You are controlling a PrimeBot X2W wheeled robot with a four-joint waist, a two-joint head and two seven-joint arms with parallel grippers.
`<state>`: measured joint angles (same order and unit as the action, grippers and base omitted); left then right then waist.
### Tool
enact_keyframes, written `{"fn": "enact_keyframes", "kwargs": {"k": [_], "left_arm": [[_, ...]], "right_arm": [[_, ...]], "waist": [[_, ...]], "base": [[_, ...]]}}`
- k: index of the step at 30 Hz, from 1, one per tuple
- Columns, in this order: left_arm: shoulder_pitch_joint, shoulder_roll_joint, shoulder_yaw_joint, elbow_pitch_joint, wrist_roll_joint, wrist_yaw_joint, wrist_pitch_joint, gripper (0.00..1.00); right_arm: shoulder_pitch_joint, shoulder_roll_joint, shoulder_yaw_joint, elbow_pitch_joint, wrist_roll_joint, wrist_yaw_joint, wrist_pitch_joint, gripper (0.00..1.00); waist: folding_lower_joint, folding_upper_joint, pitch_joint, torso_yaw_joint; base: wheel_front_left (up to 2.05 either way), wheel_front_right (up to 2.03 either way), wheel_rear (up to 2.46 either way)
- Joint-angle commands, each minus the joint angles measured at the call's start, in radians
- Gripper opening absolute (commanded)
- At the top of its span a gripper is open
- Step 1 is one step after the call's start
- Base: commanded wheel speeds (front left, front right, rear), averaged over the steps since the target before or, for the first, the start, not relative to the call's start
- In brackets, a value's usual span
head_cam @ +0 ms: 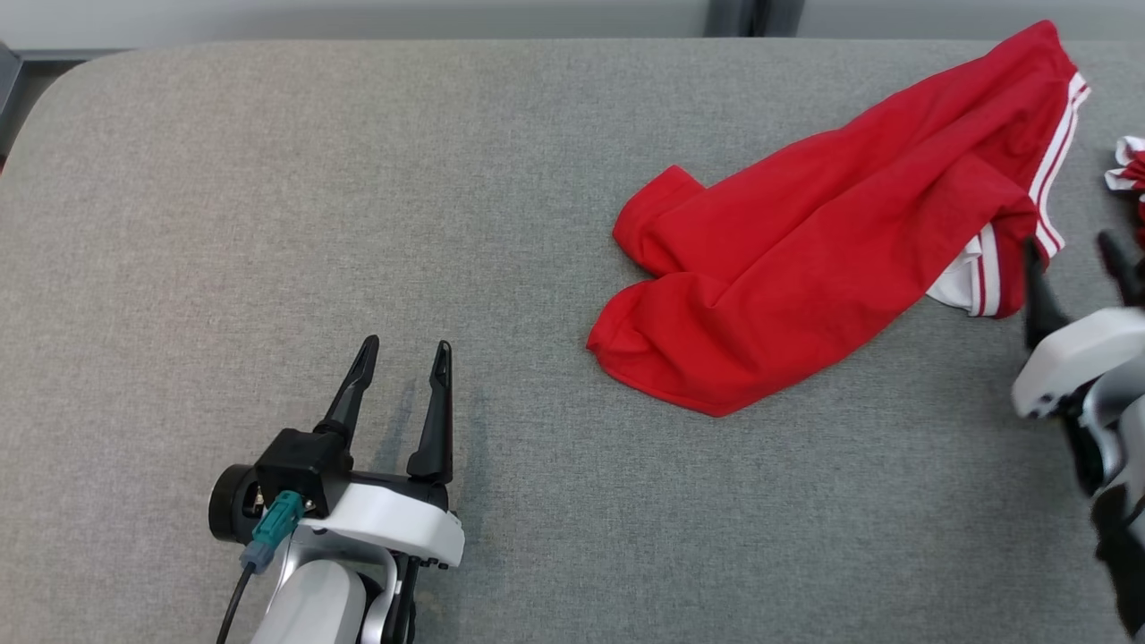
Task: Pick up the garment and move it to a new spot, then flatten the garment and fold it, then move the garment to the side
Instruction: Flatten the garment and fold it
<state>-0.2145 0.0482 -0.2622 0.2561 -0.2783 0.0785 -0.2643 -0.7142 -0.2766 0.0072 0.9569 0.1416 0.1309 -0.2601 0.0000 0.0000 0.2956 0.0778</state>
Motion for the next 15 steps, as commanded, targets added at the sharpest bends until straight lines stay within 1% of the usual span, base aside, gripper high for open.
{"fn": "enact_keyframes", "kwargs": {"k": [1,6,8,11,15], "left_arm": [[0.002,0.005,0.006,0.002,0.007,-0.005,0.0,1.0],[0.003,0.005,0.007,0.008,0.008,-0.012,0.0,1.0],[0.001,0.005,0.006,0.009,0.008,-0.012,0.0,1.0],[-0.002,0.004,0.008,0.006,0.005,-0.01,0.0,1.0],[-0.003,0.004,0.008,0.006,0.002,-0.01,0.0,1.0]], "right_arm": [[0.02,0.008,0.016,-0.014,0.017,0.0,-0.006,1.0],[0.096,0.029,0.094,-0.053,0.061,0.0,0.021,1.0],[0.111,0.026,0.118,-0.063,0.065,0.0,0.033,1.0],[0.12,0.024,0.137,-0.074,0.075,0.0,0.049,1.0],[0.096,0.014,0.15,-0.065,0.046,0.0,0.068,1.0]], "waist": [[0.0,0.0,-0.009,-0.009],[0.0,0.0,-0.014,-0.007],[0.0,0.0,-0.013,0.002],[0.0,0.0,-0.007,0.015],[0.0,0.0,0.004,0.031]], "base": [[0.0,0.0,0.0],[0.0,0.0,0.0],[0.0,0.0,0.0],[0.0,0.0,0.0],[0.0,0.0,0.0]]}}
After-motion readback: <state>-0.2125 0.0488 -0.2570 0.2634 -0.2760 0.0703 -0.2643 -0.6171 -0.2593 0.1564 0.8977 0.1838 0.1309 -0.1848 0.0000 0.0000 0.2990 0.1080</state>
